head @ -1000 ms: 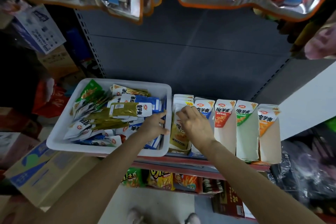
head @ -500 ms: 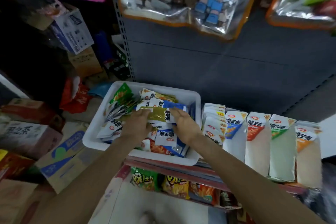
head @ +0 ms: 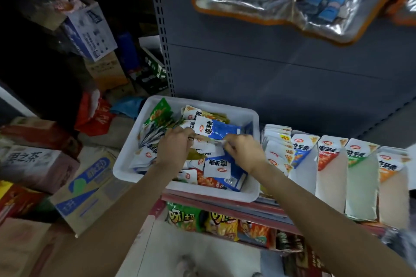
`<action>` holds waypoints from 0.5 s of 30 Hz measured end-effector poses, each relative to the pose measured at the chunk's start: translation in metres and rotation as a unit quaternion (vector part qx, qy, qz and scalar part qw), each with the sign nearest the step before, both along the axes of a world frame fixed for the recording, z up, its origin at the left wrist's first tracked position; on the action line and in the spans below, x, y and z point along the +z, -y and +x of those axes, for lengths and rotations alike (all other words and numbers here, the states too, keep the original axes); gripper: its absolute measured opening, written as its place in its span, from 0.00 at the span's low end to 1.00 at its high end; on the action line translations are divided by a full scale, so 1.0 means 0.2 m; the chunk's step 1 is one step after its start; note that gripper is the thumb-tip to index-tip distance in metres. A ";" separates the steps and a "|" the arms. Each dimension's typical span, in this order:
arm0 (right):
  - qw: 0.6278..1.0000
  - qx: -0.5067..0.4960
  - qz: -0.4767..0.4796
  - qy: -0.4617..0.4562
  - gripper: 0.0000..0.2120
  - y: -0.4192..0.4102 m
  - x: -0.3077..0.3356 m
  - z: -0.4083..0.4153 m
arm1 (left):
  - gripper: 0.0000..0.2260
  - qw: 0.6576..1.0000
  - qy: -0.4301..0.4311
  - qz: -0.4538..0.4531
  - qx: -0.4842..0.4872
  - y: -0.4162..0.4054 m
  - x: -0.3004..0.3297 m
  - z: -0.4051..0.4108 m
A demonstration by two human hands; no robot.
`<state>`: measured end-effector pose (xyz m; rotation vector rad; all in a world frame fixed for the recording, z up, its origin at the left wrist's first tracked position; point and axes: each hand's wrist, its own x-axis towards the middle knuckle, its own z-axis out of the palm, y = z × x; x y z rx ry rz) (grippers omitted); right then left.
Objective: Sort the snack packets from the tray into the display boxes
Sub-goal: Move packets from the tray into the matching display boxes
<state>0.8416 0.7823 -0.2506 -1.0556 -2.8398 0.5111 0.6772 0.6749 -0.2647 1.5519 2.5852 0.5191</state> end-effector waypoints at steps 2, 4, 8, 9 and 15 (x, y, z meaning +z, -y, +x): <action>0.981 -0.086 -0.099 -0.140 0.09 -0.02 0.05 0.06 | 0.09 0.994 0.070 0.078 0.028 -0.02 0.04 0.00; 0.936 -0.135 -0.182 -0.271 0.05 -0.04 0.12 0.11 | 0.09 0.983 0.140 0.114 0.030 -0.04 0.09 0.02; 0.912 -0.127 -0.192 -0.339 0.04 -0.09 0.24 0.26 | 0.06 0.966 0.236 0.104 -0.025 -0.11 0.13 0.14; 0.922 -0.120 -0.162 -0.331 0.06 -0.10 0.25 0.30 | 0.05 0.961 0.258 0.087 -0.037 -0.14 0.13 0.18; 0.954 -0.113 -0.043 -0.275 0.10 -0.17 0.33 0.52 | 0.09 0.944 0.312 -0.025 -0.104 -0.25 0.12 0.44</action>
